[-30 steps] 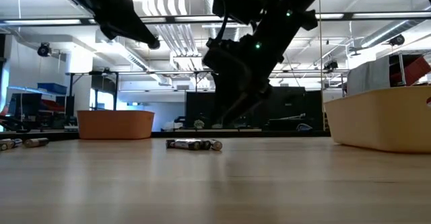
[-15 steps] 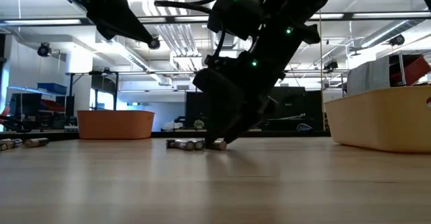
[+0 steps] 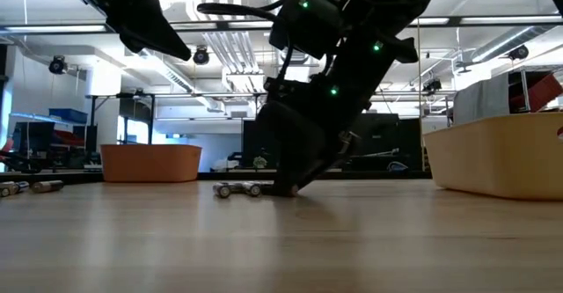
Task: Sort batteries
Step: Put the black battery into the yellow bin
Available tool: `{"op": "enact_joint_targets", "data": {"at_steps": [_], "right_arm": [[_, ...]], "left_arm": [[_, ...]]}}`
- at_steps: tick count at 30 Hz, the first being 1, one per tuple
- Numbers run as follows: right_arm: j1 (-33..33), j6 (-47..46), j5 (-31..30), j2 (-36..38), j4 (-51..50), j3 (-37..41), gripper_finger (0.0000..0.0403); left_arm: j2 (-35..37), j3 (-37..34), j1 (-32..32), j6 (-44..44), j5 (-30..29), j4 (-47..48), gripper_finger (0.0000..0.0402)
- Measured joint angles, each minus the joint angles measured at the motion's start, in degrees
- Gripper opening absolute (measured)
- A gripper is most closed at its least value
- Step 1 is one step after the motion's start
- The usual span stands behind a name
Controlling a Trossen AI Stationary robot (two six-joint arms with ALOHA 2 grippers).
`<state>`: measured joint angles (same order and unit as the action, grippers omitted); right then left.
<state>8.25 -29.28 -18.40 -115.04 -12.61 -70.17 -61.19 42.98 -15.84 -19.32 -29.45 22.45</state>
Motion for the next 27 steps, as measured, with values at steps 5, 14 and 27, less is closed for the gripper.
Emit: {"op": "enact_joint_targets", "data": {"at_steps": [5, 14, 27], "right_arm": [[0.0, 2.2, 0.4, 0.0, -0.3, 0.0, 0.0104], [0.0, -4.8, 2.9, 3.7, -7.9, 0.3, 0.0039], [2.0, -12.5, 6.8, 29.9, -39.3, -1.1, 0.0039]], "left_arm": [[0.0, 0.0, 0.0, 0.3, 0.0, 0.0, 0.0015], [1.9, 0.1, 0.0, 2.4, -3.0, 1.1, 0.0015], [1.7, 0.0, 0.0, 3.1, -3.0, 0.0, 0.0015]]}}
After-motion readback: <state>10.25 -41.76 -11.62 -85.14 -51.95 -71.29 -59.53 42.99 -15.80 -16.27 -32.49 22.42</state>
